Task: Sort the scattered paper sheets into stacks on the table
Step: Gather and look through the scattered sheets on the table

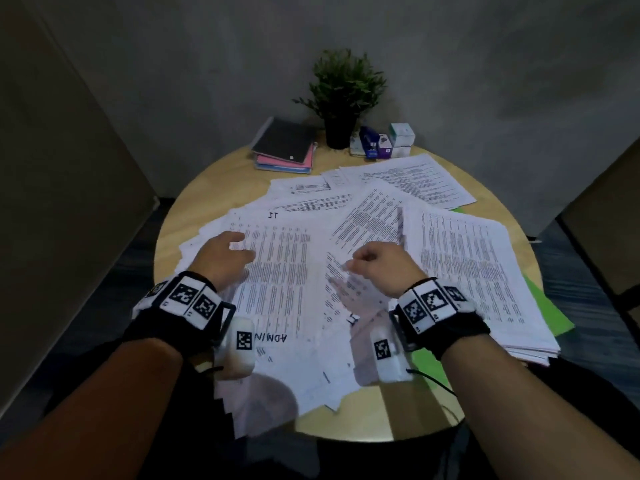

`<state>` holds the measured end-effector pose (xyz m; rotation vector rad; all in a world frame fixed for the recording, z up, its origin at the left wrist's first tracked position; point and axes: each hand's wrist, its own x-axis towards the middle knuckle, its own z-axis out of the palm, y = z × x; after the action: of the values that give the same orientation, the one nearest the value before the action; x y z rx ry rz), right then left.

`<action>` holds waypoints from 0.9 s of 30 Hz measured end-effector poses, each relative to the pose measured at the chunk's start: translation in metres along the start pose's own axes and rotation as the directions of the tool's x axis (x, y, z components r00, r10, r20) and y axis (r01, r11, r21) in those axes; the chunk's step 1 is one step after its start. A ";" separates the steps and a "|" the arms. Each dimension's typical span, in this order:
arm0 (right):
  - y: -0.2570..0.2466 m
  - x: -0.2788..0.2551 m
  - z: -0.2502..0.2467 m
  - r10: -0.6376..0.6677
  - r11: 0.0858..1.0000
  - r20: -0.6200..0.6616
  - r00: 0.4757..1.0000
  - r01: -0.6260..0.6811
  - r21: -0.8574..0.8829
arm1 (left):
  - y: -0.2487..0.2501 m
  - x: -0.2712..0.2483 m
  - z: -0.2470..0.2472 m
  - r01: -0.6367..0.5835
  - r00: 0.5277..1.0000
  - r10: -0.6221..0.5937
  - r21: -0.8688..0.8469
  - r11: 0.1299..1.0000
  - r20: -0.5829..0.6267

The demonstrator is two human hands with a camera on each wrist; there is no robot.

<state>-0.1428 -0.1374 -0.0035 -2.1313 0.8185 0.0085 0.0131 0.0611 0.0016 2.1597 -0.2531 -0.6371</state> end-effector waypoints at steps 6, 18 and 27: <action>-0.032 0.014 0.053 0.137 0.984 0.015 0.990 -0.135 -0.118 | -0.031 0.013 -0.013 0.091 0.995 -0.092 0.039 0.995 0.036; -0.026 0.025 0.058 0.153 0.985 -0.109 0.982 -0.142 0.102 | -0.035 0.015 -0.006 0.001 0.992 0.019 -0.157 0.988 0.122; -0.041 0.019 0.017 -0.083 0.840 -0.154 0.985 0.152 0.521 | -0.025 0.018 -0.026 -0.099 0.978 0.182 -0.544 0.833 0.101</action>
<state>-0.1005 -0.1178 0.0095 -1.6551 0.6614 -0.3819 0.0414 0.0875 -0.0112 1.5390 -0.2727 -0.6897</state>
